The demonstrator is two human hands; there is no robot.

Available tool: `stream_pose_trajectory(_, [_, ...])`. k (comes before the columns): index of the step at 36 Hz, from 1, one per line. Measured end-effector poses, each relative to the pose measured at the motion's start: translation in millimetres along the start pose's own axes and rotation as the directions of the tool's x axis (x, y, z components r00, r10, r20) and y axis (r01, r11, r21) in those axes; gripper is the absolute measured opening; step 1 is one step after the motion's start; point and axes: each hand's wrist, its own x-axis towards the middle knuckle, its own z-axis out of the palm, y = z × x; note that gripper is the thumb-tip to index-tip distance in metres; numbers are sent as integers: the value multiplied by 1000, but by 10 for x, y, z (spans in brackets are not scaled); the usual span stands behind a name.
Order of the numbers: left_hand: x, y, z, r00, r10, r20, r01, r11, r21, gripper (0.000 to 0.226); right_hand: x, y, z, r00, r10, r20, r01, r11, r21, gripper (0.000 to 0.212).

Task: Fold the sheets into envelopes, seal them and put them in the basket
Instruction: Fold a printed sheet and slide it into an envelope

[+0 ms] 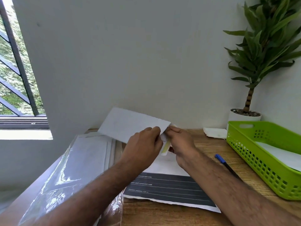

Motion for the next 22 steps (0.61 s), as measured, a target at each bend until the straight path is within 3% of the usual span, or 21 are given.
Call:
stream_pose_trajectory(5, [-13, 14, 32, 998, 47, 37, -47, 999, -11, 24, -33, 37, 34, 1000, 15, 17, -16, 999, 47, 21])
stream_pose_trajectory(10, [-20, -70, 60, 995, 16, 98, -19, 1000, 23, 19, -19, 76, 56, 986, 100, 135, -73, 979, -192, 25])
stream_pose_trajectory(17, [-18, -60, 97, 980, 73, 186, -79, 997, 25, 15, 43, 124, -79, 996, 77, 37, -66, 967, -245, 17])
stream_pose_trajectory(22, [-31, -15, 88, 973, 161, 165, -163, 987, -5, 16, 116, 214, -62, 998, 47, -43, -55, 978, -202, 26])
